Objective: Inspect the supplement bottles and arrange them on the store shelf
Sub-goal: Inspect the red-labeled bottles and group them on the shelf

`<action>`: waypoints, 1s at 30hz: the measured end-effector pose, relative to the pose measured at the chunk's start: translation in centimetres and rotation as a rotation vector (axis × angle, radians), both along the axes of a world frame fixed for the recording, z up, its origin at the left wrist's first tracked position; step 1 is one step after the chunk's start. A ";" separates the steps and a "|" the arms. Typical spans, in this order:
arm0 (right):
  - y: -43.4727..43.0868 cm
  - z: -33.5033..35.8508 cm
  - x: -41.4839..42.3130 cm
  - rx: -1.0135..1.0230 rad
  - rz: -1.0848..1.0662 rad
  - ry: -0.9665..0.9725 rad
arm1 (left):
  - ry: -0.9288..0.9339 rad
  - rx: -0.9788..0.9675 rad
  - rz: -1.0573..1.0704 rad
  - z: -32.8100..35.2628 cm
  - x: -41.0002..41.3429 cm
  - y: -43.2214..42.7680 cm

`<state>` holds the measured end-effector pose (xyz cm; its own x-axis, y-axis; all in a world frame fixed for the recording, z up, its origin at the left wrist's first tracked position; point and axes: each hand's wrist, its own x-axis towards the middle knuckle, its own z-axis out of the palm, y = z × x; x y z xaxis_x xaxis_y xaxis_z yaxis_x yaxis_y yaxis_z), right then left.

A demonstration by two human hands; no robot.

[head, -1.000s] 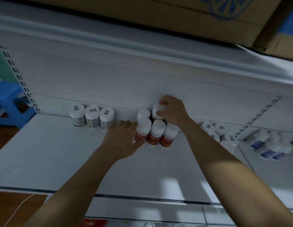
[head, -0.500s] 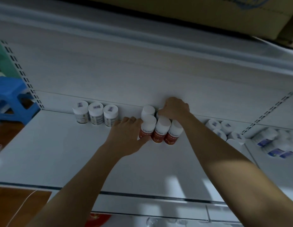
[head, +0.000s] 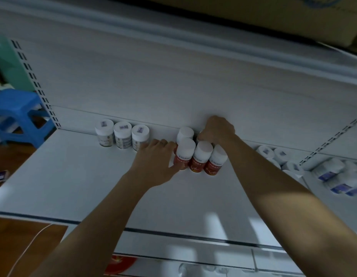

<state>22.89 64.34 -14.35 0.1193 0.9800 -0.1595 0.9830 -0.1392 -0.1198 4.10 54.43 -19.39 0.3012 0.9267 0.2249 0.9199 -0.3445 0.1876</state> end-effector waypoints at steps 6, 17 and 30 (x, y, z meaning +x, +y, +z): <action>0.0 1.0 -1.3 0.167 0.086 -0.047 | 0.070 -0.052 0.011 0.0 -0.4 -0.2; 0.1 -0.1 -5.2 0.075 0.163 -0.078 | 0.027 -0.039 0.034 0.4 -1.3 -1.5; -5.5 7.6 -2.1 0.487 0.163 0.335 | 0.015 0.030 0.104 2.4 -0.2 -4.3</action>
